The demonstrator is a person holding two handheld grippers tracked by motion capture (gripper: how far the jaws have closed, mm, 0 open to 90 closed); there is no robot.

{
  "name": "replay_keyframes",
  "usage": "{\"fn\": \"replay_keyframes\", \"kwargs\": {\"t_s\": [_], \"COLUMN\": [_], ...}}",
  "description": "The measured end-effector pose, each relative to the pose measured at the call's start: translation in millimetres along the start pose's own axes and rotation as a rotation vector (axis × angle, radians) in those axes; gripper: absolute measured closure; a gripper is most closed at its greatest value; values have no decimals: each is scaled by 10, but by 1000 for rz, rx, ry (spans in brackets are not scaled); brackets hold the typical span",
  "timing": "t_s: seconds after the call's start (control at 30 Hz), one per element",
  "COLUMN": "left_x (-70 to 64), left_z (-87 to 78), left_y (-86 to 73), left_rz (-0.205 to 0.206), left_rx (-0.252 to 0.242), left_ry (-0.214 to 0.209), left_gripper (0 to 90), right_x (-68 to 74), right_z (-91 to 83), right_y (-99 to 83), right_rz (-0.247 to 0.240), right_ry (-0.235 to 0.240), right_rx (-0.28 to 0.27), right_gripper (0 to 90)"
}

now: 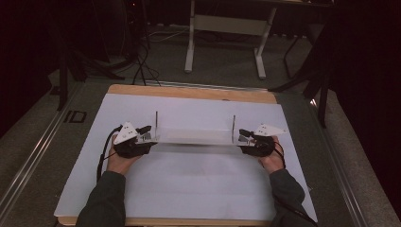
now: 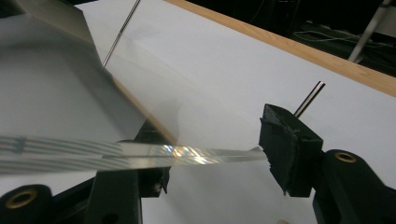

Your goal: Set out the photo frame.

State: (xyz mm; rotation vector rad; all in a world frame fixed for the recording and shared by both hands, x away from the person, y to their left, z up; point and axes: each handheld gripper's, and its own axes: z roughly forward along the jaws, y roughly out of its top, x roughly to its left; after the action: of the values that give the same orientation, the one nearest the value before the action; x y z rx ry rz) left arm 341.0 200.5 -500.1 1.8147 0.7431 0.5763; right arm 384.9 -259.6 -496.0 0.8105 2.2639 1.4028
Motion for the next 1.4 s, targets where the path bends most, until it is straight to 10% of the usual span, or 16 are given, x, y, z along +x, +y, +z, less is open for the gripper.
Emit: {"fn": "replay_keyframes", "kwargs": {"t_s": [1.4], "left_x": [237], "left_z": [150], "left_y": [243], "left_rz": [-104], "left_rx": [-43], "left_ry": [8], "left_gripper": [451], "right_x": [-146], "right_z": [77], "right_y": [156], "right_rz": [35], "right_ry": [-64], "right_rx": [-61], "right_gripper": [531]}}
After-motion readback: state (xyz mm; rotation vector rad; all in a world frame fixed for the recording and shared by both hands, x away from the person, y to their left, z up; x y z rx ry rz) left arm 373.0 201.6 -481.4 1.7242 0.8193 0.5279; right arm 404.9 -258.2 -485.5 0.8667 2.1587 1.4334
